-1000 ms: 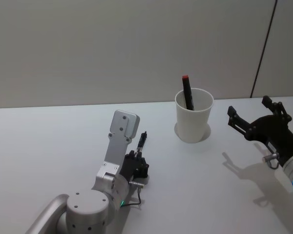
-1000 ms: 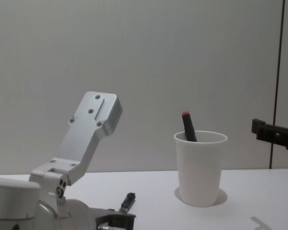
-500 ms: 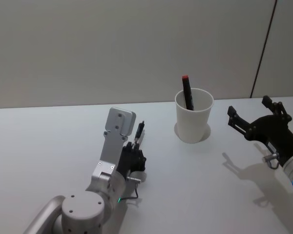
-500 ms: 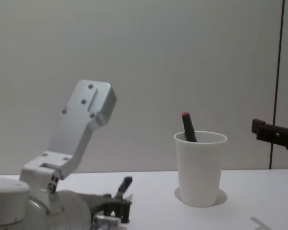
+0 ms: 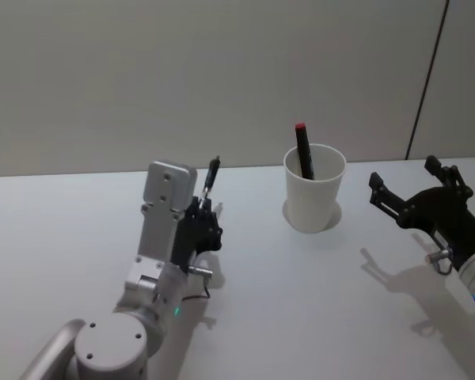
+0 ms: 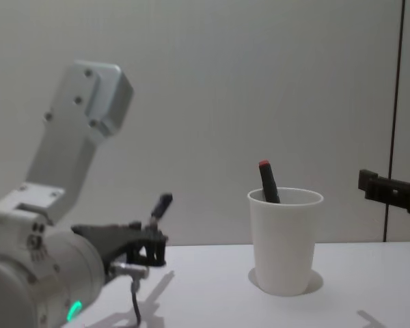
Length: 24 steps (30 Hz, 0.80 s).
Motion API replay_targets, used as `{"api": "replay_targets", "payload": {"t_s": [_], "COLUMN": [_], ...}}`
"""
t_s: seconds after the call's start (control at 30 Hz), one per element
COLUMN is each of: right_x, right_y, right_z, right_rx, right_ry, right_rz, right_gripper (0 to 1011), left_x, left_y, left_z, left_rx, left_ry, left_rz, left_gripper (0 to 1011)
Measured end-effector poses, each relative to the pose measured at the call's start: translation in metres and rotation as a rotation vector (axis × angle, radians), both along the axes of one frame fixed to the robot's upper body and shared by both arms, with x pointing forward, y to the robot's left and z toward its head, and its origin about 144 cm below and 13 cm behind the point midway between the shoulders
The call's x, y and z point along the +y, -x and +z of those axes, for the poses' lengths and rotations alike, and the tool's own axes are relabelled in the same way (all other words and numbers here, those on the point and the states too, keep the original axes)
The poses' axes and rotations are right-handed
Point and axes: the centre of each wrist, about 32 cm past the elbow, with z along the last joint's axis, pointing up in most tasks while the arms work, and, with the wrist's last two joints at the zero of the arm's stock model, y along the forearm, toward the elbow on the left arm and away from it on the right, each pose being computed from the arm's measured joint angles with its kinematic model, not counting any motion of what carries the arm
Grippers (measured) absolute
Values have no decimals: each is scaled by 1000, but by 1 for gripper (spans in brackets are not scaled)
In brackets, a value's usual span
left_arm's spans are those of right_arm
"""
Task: Place the pen into the pen holder.
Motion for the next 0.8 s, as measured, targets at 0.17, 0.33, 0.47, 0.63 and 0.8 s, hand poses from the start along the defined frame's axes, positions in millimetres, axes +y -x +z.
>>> {"api": "replay_targets", "payload": {"t_s": [0.17, 0.33, 0.47, 0.63, 0.8], "right_x": [0, 0, 0, 0, 0], "right_y": [0, 0, 0, 0, 0], "right_z": [0, 0, 0, 0, 0], "right_rx": [0, 0, 0, 0, 0], "right_ry": [0, 0, 0, 0, 0], "right_rz": [0, 0, 0, 0, 0], "right_gripper": [1001, 1001, 1001, 1001, 1001], "left_x": [6, 14, 18, 25, 30], "left_y": [2, 4, 5, 5, 6], "left_z": [3, 7, 9, 13, 16], "left_rx": [-70, -152, -208, -272, -314], "left_ry": [14, 36, 58, 95, 127], "left_rz": [-4, -25, -54, -109, -165], "left_gripper": [128, 128, 128, 128, 128]}}
